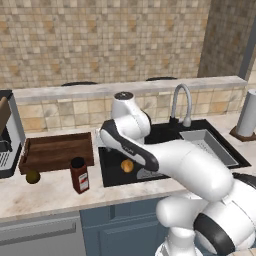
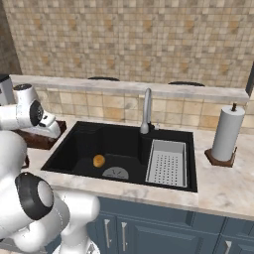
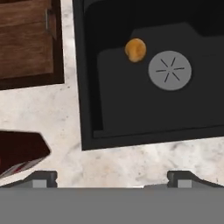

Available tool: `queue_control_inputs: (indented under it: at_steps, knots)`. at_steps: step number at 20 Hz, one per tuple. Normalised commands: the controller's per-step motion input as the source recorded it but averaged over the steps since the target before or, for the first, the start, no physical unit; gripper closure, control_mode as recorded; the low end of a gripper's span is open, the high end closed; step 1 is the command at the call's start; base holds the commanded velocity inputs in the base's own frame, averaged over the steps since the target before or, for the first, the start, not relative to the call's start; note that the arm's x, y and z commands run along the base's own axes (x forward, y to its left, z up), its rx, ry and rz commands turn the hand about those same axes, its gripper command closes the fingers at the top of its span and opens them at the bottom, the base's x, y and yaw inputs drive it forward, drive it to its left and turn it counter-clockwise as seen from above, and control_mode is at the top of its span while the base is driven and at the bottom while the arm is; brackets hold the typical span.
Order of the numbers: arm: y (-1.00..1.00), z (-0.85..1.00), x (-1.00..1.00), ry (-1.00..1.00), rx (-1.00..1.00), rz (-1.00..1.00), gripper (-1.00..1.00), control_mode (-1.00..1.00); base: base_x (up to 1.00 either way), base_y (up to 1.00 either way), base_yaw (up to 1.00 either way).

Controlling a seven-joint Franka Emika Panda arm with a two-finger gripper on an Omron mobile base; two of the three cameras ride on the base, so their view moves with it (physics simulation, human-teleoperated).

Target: Pick up all produce items and place them in the sink. Turn on the sink faucet to wash them. Then turn the sink off and put them in the tray.

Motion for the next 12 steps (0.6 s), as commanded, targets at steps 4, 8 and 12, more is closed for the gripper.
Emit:
queue_control_inputs:
  at_steps: [4, 8, 12]
  knots:
    - [0.53, 0.38, -0.73, 0.0, -0.07, 0.0, -1.0, -1.0, 0.0, 0.0, 0.0]
    - [0.63, 0.23, -0.55, 0.05, -0.05, 0.01, -1.0, -1.0, 0.0, 0.0, 0.0]
    - [0.79, 0.05, -0.24, 0.12, -0.01, 0.05, -1.0, -1.0, 0.0, 0.0, 0.0]
